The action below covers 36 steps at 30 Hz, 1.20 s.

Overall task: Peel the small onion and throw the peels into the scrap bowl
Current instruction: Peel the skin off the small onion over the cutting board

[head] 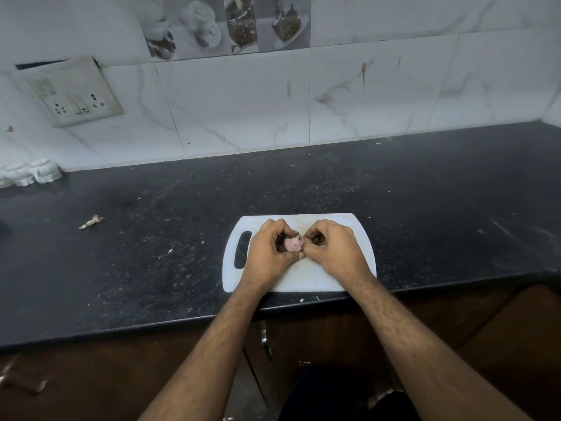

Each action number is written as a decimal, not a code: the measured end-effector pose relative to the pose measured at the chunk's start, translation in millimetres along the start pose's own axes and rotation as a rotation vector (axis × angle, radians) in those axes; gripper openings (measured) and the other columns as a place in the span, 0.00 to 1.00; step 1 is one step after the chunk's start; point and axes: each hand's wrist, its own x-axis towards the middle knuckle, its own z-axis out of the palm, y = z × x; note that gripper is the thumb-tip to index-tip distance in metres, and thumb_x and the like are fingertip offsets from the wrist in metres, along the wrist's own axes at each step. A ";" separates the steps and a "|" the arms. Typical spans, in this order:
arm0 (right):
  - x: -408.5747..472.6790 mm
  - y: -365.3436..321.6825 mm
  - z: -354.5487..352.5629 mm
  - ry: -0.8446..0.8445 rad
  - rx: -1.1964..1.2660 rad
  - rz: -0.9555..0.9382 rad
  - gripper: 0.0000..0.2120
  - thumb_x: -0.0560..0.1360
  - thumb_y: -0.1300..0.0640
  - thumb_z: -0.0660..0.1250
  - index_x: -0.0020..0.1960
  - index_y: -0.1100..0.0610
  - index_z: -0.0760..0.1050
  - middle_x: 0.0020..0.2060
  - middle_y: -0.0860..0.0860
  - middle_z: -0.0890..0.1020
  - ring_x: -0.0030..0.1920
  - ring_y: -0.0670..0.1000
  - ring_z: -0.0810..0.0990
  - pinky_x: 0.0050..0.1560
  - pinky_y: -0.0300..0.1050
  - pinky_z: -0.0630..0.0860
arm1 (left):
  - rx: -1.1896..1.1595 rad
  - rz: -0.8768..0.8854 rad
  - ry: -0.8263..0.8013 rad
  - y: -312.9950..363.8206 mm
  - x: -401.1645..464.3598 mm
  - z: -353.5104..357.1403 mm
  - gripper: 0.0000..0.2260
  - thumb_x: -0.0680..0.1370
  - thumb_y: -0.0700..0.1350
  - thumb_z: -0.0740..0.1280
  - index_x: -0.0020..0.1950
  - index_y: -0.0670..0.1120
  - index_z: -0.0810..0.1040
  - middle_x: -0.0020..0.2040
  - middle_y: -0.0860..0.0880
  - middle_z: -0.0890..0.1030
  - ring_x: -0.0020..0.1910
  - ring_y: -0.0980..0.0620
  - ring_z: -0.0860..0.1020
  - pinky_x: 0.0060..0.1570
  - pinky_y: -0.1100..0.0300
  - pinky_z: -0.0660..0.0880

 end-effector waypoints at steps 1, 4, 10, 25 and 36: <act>0.3 -0.1 -0.3 0.004 -0.013 0.012 0.04 0.73 0.57 0.75 0.42 0.52 0.80 0.39 0.44 0.82 0.41 0.43 0.81 0.45 0.43 0.81 | -0.009 -0.003 0.002 -0.3 0.0 0.2 0.15 0.68 0.36 0.83 0.47 0.44 0.80 0.50 0.44 0.81 0.47 0.51 0.81 0.52 0.52 0.81; 0.2 0.9 -0.6 0.041 0.027 0.044 0.03 0.73 0.57 0.74 0.44 0.52 0.80 0.39 0.43 0.83 0.42 0.43 0.81 0.44 0.40 0.80 | -0.062 -0.051 -0.011 -2.5 0.4 -0.1 0.17 0.68 0.38 0.84 0.48 0.45 0.78 0.52 0.46 0.85 0.50 0.49 0.84 0.54 0.51 0.83; 1.8 5.8 3.2 0.074 0.090 -0.042 0.07 0.82 0.55 0.64 0.51 0.52 0.81 0.47 0.42 0.83 0.48 0.44 0.82 0.46 0.50 0.84 | -0.096 -0.106 0.006 -6.0 2.4 0.3 0.19 0.67 0.37 0.84 0.48 0.46 0.78 0.52 0.46 0.87 0.52 0.45 0.86 0.57 0.46 0.83; 2.6 3.6 1.0 -0.028 0.064 -0.088 0.07 0.78 0.54 0.71 0.43 0.49 0.76 0.42 0.43 0.80 0.45 0.46 0.80 0.47 0.47 0.79 | -0.149 -0.086 -0.022 -7.9 1.9 -0.9 0.18 0.67 0.39 0.85 0.46 0.46 0.76 0.51 0.42 0.85 0.48 0.41 0.85 0.54 0.47 0.84; 3.4 5.6 1.4 0.033 0.060 -0.074 0.06 0.84 0.53 0.62 0.50 0.53 0.74 0.44 0.43 0.79 0.44 0.44 0.78 0.43 0.42 0.77 | -0.295 -0.170 0.022 -7.4 2.0 -2.3 0.20 0.67 0.35 0.84 0.49 0.45 0.77 0.51 0.45 0.88 0.53 0.40 0.87 0.59 0.41 0.83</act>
